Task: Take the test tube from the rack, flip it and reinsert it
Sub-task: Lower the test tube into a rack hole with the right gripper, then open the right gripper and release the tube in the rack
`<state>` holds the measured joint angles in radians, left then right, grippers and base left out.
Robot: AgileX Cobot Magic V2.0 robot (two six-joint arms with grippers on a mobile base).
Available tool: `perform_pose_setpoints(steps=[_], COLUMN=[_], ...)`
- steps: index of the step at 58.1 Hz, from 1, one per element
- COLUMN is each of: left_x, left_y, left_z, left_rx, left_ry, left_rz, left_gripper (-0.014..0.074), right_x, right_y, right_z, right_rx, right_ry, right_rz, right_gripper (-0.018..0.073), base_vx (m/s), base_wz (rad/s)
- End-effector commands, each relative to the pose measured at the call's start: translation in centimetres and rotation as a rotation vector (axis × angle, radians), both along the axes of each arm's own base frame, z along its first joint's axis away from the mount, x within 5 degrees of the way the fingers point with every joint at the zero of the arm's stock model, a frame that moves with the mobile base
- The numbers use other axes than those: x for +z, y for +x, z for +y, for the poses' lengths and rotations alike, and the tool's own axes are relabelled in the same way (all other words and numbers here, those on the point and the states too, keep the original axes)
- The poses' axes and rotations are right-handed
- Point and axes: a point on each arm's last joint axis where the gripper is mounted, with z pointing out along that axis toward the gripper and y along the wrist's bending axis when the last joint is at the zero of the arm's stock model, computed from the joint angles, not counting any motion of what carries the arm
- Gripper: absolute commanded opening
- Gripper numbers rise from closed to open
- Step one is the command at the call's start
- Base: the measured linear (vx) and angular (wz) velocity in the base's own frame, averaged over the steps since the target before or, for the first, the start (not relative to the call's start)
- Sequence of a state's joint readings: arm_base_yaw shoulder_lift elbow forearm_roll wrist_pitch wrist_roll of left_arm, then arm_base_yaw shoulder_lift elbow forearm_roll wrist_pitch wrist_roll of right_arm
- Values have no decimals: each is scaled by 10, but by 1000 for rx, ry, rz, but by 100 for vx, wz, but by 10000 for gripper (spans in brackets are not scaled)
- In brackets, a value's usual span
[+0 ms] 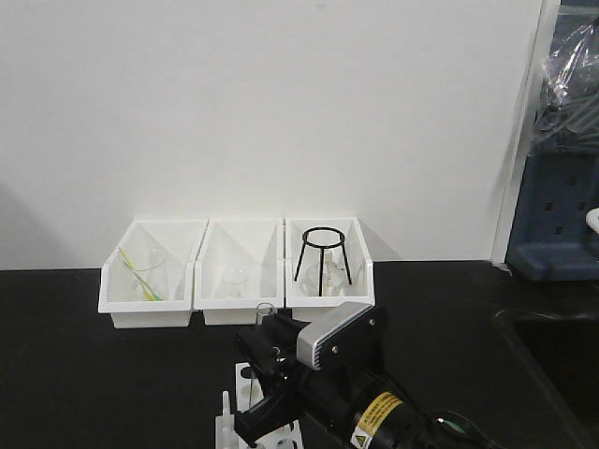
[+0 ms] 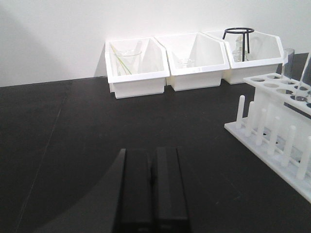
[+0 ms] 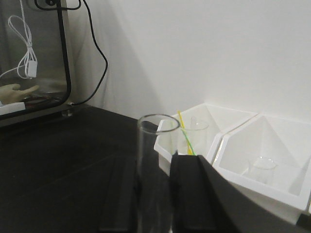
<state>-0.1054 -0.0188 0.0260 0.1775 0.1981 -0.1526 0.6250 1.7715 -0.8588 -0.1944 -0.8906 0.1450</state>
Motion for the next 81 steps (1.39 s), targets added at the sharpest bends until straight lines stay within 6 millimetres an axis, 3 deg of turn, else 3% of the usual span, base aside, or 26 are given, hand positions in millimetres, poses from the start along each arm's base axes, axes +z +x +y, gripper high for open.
perform_pose_setpoints(steps=[1, 37, 61, 69, 81], left_x=[9, 9, 9, 9, 9], left_y=[0, 0, 0, 0, 0], left_z=[-1, -1, -1, -1, -1], left_rx=[-13, -13, -13, -13, -13], left_ry=[-23, -23, -23, -23, -23], left_rz=[-85, -85, -85, -85, -85], left_gripper=[-7, -7, -7, -7, -7], right_x=[25, -25, -29, -30, -30], right_y=[2, 12, 12, 12, 12], right_z=[0, 10, 10, 10, 10], right_rx=[7, 34, 33, 32, 32], right_ry=[90, 34, 25, 20, 20], right_rz=[-110, -36, -24, -20, -20], right_gripper=[-11, -11, 0, 61, 253], base_vx=[0, 0, 0, 0, 0], base_wz=[0, 0, 0, 0, 0])
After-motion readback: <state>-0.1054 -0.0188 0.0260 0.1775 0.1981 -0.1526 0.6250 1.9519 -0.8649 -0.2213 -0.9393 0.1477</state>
